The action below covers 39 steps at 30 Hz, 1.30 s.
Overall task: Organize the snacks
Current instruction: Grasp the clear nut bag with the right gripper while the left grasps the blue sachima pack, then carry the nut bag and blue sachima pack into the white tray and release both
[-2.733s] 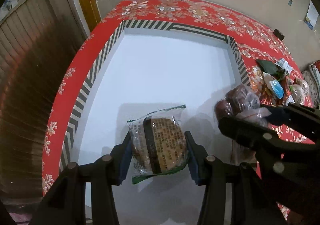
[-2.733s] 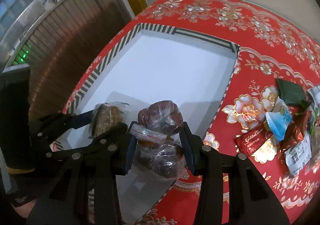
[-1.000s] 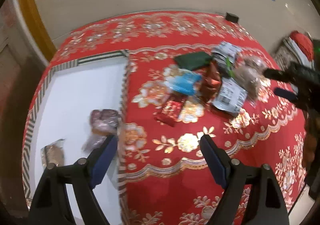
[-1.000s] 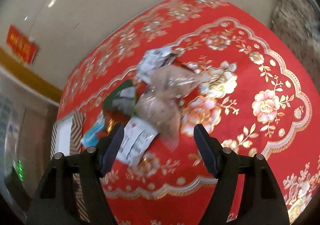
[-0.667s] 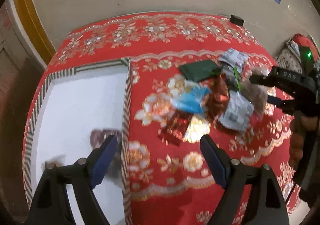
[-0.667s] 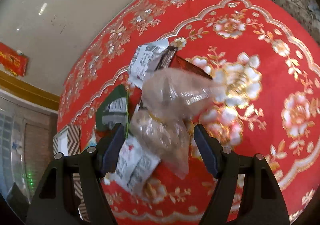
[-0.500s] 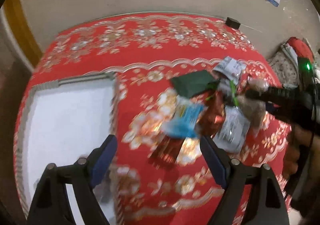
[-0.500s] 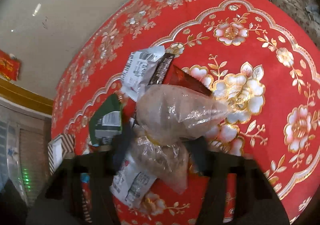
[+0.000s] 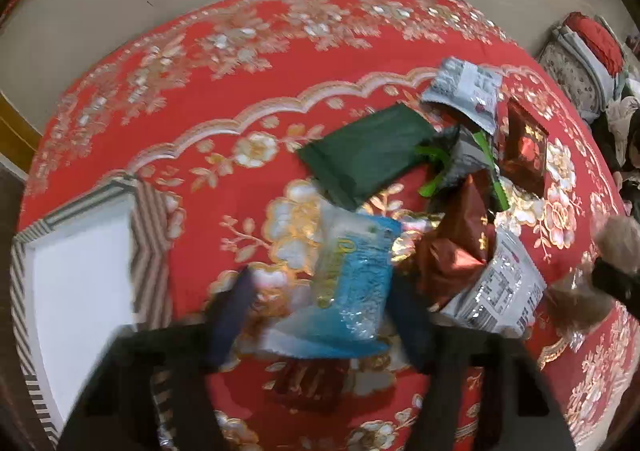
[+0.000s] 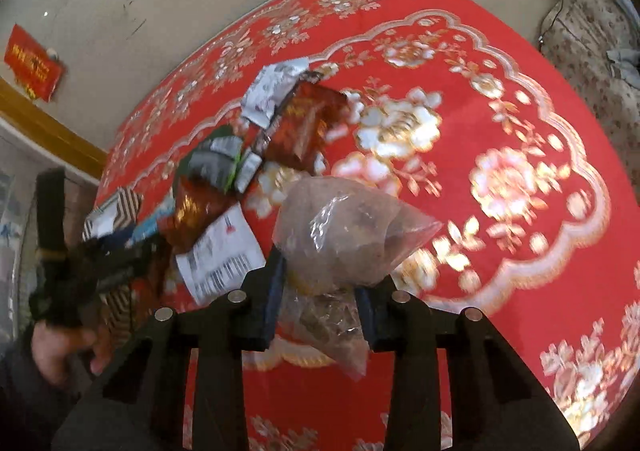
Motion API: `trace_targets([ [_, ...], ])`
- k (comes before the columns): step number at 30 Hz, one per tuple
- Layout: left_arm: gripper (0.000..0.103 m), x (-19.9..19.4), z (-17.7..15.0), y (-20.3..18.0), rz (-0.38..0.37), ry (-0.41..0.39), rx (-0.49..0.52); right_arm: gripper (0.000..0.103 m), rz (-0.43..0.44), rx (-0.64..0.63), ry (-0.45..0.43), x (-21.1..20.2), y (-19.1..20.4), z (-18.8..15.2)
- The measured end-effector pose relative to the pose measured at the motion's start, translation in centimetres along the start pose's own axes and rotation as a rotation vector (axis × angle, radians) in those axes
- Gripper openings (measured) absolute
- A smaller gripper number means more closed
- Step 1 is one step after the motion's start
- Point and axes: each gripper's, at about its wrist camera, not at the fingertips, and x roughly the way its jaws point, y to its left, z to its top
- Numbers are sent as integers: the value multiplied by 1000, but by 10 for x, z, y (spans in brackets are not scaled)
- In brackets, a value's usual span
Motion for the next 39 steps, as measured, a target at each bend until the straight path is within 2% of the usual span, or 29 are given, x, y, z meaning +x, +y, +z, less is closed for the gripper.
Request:
trace_targets([
  [1, 41, -3, 1, 0, 1, -19, 0, 32, -2, -2, 0, -2, -1, -4],
  [7, 38, -13, -12, 2, -58, -40, -29, 32, -19, -36, -2, -10, -1, -17],
  [12, 38, -51, -34, 14, -200, -120, -121, 32, -9, -30, -4, -16, -5, -22],
  [15, 38, -68, -50, 17, -273, -152, -136, 32, -7, -11, 0, -17, -11, -26],
  [19, 38, -67, -75, 11, -377, -124, -140, 32, -4, -6, 4, -22, -15, -32],
  [25, 38, -57, -108, -5, -444, -69, -138, 32, 11, -12, 18, -25, -15, -41],
  [29, 38, -51, -119, -15, -401, -46, -120, 32, 16, -17, 23, -26, -15, -46],
  [35, 39, -45, -119, -25, -152, -19, -83, 32, 16, -28, 29, -29, -14, -51],
  [39, 39, -42, -119, -38, -57, -14, -36, 32, 12, -39, 38, -30, -13, -53],
])
